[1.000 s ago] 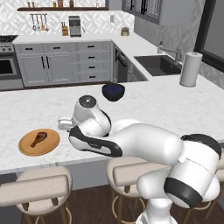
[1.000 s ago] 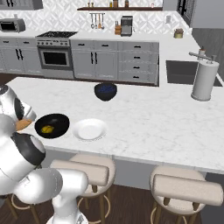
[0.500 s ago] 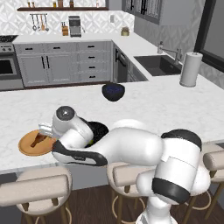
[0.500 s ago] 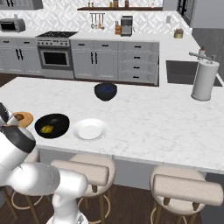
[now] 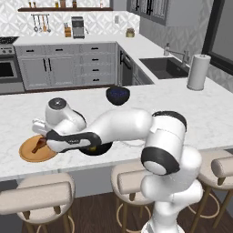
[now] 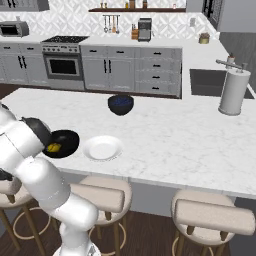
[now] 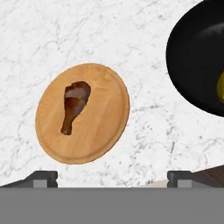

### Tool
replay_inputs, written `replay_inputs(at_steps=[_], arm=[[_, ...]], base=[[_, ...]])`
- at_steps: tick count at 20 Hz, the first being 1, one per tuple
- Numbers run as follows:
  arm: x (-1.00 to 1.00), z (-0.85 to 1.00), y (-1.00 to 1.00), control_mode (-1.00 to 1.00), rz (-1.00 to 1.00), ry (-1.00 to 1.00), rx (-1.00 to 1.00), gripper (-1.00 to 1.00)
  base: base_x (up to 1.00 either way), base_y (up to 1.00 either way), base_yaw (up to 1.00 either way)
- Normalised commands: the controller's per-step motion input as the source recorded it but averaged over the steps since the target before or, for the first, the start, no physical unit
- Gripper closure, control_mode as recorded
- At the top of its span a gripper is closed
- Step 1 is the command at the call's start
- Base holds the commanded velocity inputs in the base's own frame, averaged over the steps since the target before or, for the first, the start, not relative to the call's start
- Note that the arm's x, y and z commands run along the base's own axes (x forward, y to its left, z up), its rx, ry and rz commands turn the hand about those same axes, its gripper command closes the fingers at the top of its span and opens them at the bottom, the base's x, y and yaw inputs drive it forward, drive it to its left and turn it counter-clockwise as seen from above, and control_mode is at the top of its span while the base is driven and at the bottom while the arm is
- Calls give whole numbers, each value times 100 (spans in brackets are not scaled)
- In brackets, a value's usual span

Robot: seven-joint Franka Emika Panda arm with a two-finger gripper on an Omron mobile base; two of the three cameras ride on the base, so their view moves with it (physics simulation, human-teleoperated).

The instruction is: Pick the chicken drumstick and lemon from their plates and place them in the bowl. Then put the bowl in the fridge.

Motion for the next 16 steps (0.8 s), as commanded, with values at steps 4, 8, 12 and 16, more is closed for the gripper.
replay_inputs(at_steps=[4, 8, 12, 16], arm=[[42, -21, 40, -100, 0, 0, -4, -100], [31, -13, 36, -100, 0, 0, -3, -100], [6, -3, 57, -100, -4, 0, -9, -100], [0, 24, 43, -100, -13, -1, -9, -100]], base=[[0, 0, 0], [0, 0, 0], [0, 0, 0], [0, 0, 0]])
